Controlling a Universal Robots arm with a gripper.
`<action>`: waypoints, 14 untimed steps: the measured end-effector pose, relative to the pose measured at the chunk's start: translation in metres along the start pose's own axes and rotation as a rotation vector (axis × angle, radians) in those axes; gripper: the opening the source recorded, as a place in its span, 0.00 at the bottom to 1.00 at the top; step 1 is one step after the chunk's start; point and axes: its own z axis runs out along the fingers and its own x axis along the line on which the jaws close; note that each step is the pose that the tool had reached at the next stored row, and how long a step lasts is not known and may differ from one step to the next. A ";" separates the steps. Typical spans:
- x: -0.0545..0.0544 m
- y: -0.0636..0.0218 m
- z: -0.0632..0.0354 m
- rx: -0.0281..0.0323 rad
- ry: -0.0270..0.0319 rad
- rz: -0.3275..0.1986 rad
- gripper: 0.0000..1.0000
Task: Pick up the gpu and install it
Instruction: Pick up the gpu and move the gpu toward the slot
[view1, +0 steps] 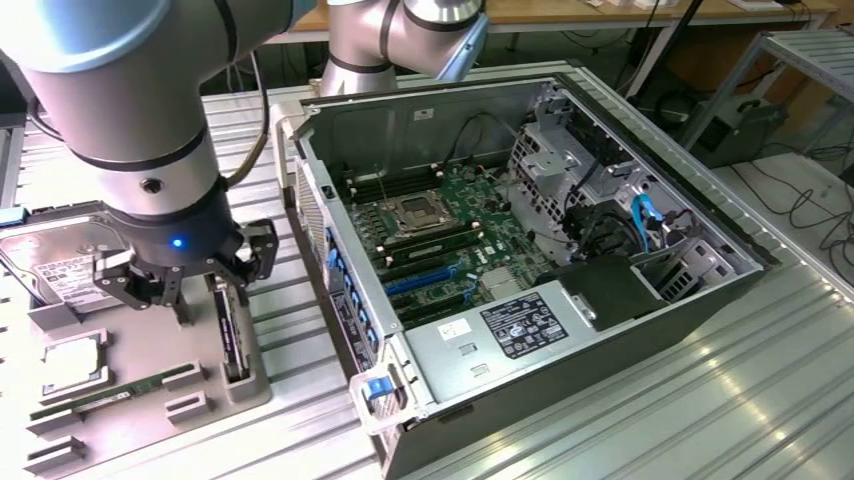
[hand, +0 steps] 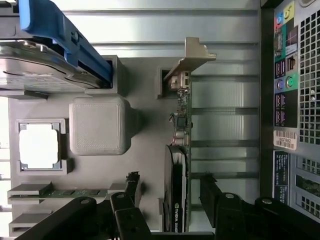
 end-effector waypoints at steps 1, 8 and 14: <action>0.000 -0.0001 0.0019 0.0000 0.0009 0.000 0.60; -0.002 -0.0007 0.0145 0.0002 0.0096 0.000 0.60; -0.005 -0.0011 0.0254 0.0003 0.0241 0.002 0.60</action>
